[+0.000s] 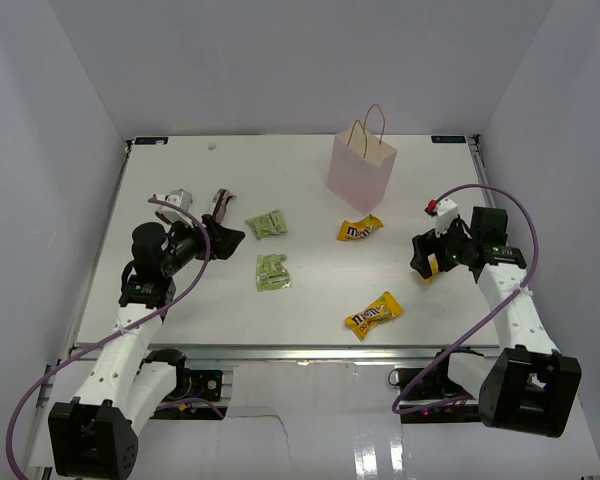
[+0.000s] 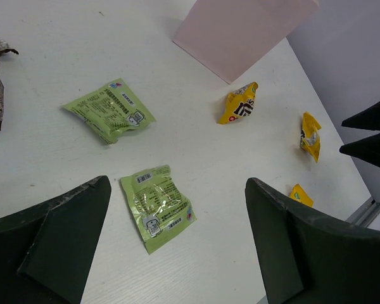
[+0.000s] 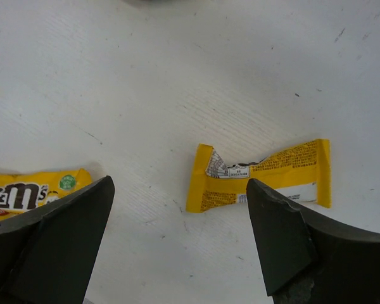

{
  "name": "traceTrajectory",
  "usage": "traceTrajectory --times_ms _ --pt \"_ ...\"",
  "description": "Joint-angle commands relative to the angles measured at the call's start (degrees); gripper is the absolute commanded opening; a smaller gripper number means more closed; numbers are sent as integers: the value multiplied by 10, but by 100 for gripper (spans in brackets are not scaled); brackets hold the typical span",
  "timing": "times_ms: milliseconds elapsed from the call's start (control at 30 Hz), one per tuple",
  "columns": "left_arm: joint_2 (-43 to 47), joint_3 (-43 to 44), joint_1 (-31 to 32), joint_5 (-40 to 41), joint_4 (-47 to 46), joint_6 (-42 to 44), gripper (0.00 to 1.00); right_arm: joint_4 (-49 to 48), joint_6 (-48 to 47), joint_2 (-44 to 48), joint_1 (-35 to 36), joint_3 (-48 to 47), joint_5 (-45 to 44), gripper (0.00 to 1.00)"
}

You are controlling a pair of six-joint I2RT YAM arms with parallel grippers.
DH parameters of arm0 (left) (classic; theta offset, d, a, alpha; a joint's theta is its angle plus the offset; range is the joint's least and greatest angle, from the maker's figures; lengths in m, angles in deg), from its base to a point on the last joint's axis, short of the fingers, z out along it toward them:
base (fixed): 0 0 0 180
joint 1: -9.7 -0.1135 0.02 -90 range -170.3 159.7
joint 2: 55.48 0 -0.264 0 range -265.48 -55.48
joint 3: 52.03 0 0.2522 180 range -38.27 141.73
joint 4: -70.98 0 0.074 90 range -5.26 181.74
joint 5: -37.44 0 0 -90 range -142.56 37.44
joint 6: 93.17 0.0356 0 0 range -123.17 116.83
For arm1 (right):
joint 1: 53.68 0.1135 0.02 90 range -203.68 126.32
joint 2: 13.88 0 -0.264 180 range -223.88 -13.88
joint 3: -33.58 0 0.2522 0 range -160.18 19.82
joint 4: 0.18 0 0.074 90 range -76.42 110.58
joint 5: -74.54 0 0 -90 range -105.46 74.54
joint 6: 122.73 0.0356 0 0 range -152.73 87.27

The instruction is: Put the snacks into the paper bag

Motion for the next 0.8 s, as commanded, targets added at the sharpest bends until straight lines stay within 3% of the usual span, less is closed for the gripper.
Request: traceTrajectory --times_ms 0,133,267,367,500,533,633,767 --pt "-2 23 2 -9 4 -4 98 83 -131 -8 -1 -44 -10 91" --pt "0 25 1 -10 4 -4 98 145 -264 -41 -1 -68 -16 95" --pt "-1 23 1 -10 5 -4 98 86 -169 -114 -1 -90 -109 98" --pt "-1 23 2 -10 5 -4 98 82 -161 -132 1 -89 -102 96" --pt "-5 23 2 -10 5 -4 98 107 -402 -70 3 -42 -61 95" --pt "-7 25 2 -10 5 -4 98 124 -538 -49 3 -33 -46 91" --pt "-8 25 2 -14 6 -4 98 203 -758 -41 2 -30 -41 87" --pt "-6 24 2 -7 8 -3 98 235 -834 -99 3 -62 -45 85"
